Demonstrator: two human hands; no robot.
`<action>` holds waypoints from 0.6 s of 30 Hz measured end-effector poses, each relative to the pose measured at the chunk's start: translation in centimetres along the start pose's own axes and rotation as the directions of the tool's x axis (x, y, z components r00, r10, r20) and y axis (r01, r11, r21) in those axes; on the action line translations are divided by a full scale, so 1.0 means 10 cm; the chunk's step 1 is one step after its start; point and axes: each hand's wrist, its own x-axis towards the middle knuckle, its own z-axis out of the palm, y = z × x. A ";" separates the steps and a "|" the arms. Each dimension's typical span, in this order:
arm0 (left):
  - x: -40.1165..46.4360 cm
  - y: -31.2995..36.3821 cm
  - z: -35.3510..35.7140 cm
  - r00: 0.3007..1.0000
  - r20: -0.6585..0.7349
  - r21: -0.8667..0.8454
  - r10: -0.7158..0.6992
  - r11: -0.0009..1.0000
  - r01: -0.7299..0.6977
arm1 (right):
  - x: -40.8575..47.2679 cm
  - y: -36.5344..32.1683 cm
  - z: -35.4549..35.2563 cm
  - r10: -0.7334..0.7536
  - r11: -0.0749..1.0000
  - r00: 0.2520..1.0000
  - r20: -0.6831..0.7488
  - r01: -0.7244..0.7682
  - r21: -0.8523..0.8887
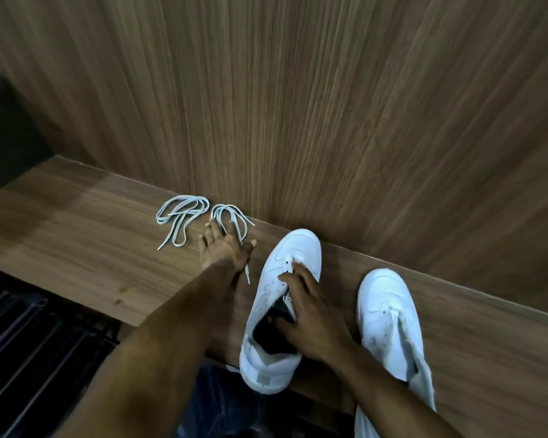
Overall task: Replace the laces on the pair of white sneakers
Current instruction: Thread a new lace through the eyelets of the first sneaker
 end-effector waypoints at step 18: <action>-1.02 -0.10 -0.06 0.977 -0.086 0.022 0.194 0.981 -0.193 | -0.09 -0.07 -0.07 0.074 0.994 0.989 0.126 -0.083 0.067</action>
